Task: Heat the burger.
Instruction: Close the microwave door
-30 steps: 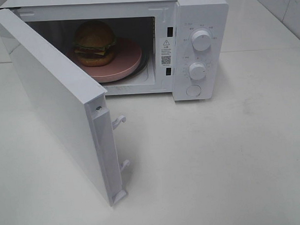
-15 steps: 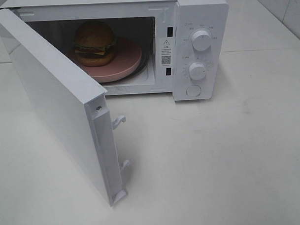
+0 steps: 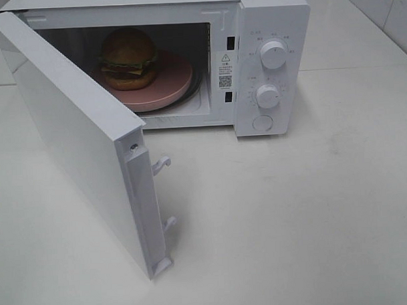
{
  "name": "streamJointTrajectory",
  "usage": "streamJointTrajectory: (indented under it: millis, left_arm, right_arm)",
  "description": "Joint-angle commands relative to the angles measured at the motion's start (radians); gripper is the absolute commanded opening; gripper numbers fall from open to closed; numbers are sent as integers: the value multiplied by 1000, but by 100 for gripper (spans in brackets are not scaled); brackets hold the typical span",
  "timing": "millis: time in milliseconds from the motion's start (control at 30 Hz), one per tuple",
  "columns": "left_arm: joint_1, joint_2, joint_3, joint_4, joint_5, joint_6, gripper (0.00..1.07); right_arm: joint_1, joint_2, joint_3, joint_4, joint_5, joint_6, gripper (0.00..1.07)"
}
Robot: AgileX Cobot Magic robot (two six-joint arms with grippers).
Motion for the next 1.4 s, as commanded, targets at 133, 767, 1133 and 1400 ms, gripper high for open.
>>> streamJointTrajectory:
  millis: [133,767,1133,1400]
  left_arm:
    - [2,100,-42,0,-126,-2,86]
    - [2,464,-38,0,-371,-2,5]
    - [2,589,83,-30,-743,3,0]
    - [2,679,251,-29,-1215,1,0]
  right_arm:
    - [-7,-30,3,2,-8,2,69]
    - [-7,-30,3,2,-8,2,69]
    - [-7,-30,3,2,-8,2,69]
    - [-7,-30,3,2,-8,2,69]
